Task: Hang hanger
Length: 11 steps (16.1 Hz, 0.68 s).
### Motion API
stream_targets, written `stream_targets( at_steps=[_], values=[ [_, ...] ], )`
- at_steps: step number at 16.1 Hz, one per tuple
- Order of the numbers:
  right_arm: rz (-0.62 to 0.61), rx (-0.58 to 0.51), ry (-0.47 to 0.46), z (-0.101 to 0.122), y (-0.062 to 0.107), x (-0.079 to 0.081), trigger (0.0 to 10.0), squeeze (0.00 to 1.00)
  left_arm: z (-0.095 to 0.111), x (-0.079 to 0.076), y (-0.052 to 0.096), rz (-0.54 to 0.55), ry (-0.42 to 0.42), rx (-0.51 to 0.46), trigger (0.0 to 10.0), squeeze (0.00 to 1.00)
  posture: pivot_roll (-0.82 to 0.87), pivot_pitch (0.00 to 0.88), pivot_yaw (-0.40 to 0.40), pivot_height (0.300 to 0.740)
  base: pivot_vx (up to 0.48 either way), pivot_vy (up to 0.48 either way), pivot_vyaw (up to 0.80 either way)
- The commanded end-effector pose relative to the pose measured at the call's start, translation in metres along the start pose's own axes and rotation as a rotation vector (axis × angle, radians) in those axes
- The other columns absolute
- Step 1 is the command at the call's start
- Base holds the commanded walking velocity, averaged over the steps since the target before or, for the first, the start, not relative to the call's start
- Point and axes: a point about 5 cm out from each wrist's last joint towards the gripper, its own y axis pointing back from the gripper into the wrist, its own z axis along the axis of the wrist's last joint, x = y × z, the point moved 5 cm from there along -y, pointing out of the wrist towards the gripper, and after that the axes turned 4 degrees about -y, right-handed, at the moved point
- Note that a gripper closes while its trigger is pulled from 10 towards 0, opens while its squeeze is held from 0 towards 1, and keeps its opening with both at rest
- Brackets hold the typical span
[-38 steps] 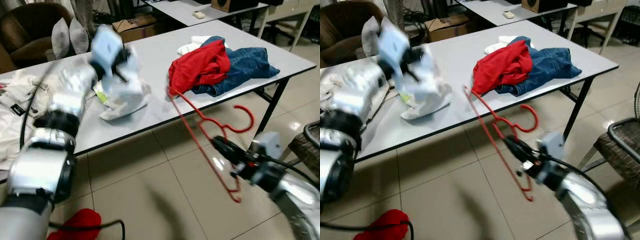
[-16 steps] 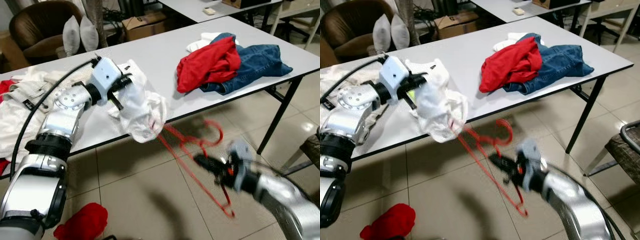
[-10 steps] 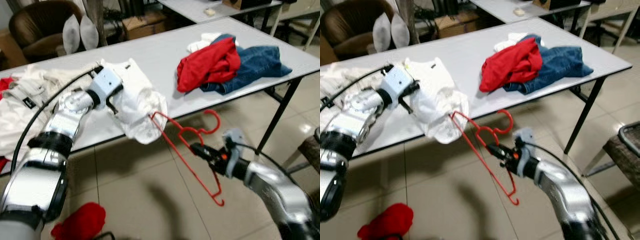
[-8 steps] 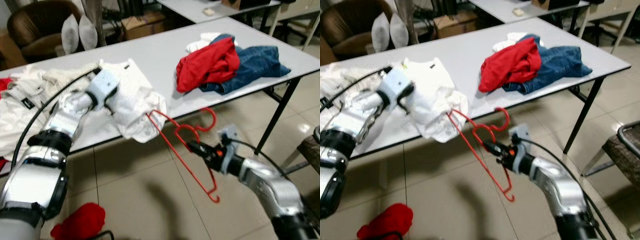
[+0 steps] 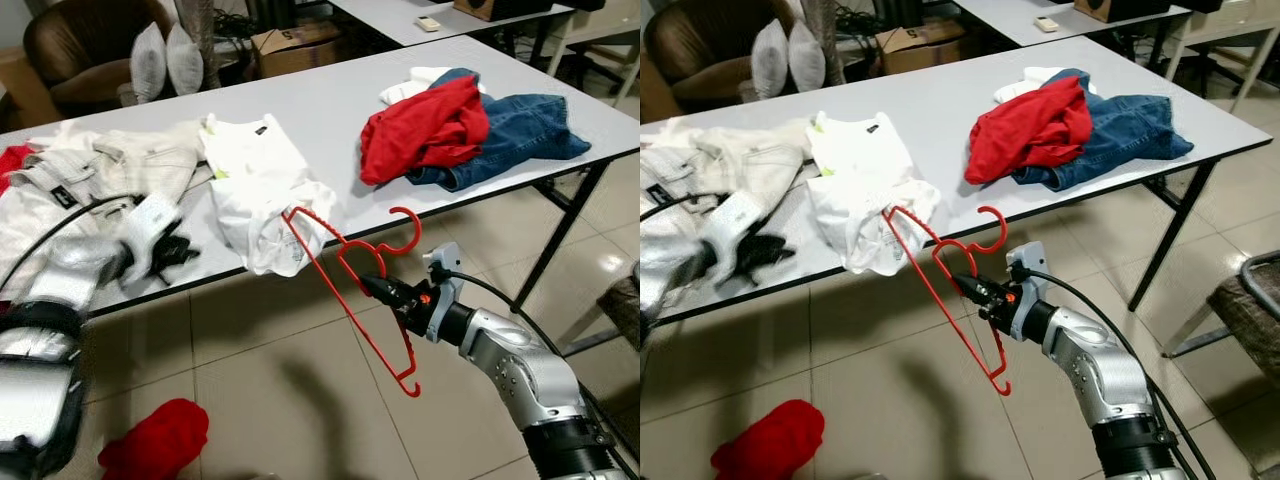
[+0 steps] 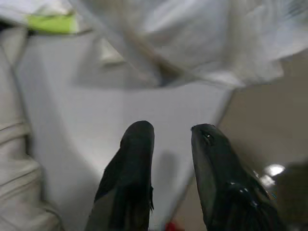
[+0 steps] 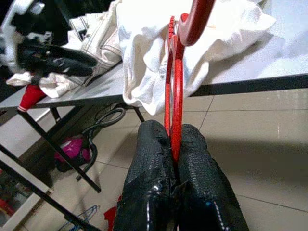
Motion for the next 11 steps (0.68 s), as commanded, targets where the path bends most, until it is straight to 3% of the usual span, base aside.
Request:
stream_targets(
  at_steps=[1, 2, 3, 4, 5, 6, 9, 11],
  values=[
    [0.003, -0.023, 0.020, 0.007, -0.003, 0.001, 10.0, 0.00, 0.028, -0.011, 0.001, -0.093, 0.023, -0.158, 10.0, 1.00, -0.15, 0.000, 0.087, 0.740, 0.000, 0.000, 0.00],
    [0.005, -0.025, 0.020, 0.007, -0.004, 0.002, 10.0, 0.00, 0.055, -0.026, -0.004, -0.157, 0.094, -0.307, 10.0, 1.00, -0.15, 0.000, 0.087, 0.740, 0.000, 0.000, 0.00],
    [0.008, -0.027, 0.020, 0.008, -0.005, 0.003, 10.0, 0.00, 0.058, -0.033, -0.016, -0.140, 0.105, -0.314, 10.0, 0.94, -0.15, 0.000, 0.087, 0.740, 0.000, 0.000, 0.00],
    [0.012, -0.029, 0.019, 0.008, -0.005, 0.004, 10.0, 0.00, 0.054, -0.037, -0.029, -0.093, 0.092, -0.285, 10.0, 0.26, -0.16, 0.000, 0.089, 0.740, 0.000, 0.000, 0.00],
    [0.014, -0.031, 0.018, 0.008, -0.005, 0.004, 10.0, 0.00, 0.053, -0.038, -0.033, -0.080, 0.085, -0.276, 10.0, 0.26, -0.16, 0.000, 0.089, 0.740, 0.000, 0.000, 0.00],
    [0.017, -0.033, 0.016, 0.007, -0.005, 0.005, 10.0, 0.00, 0.050, -0.039, -0.042, -0.025, 0.095, -0.259, 10.0, 0.00, -0.16, 0.000, 0.093, 0.740, 0.000, 0.000, 0.00],
    [0.021, -0.034, 0.015, 0.007, -0.005, 0.007, 10.0, 0.00, 0.048, -0.038, -0.049, 0.048, 0.121, -0.254, 10.0, 0.00, -0.17, 0.000, 0.096, 0.740, 0.000, 0.000, 0.00],
    [0.027, -0.040, 0.012, 0.007, -0.003, 0.008, 10.0, 0.00, 0.053, -0.043, -0.056, 0.090, 0.212, -0.293, 10.0, 0.00, -0.18, 0.000, 0.106, 0.740, 0.000, 0.000, 0.00]
  ],
)
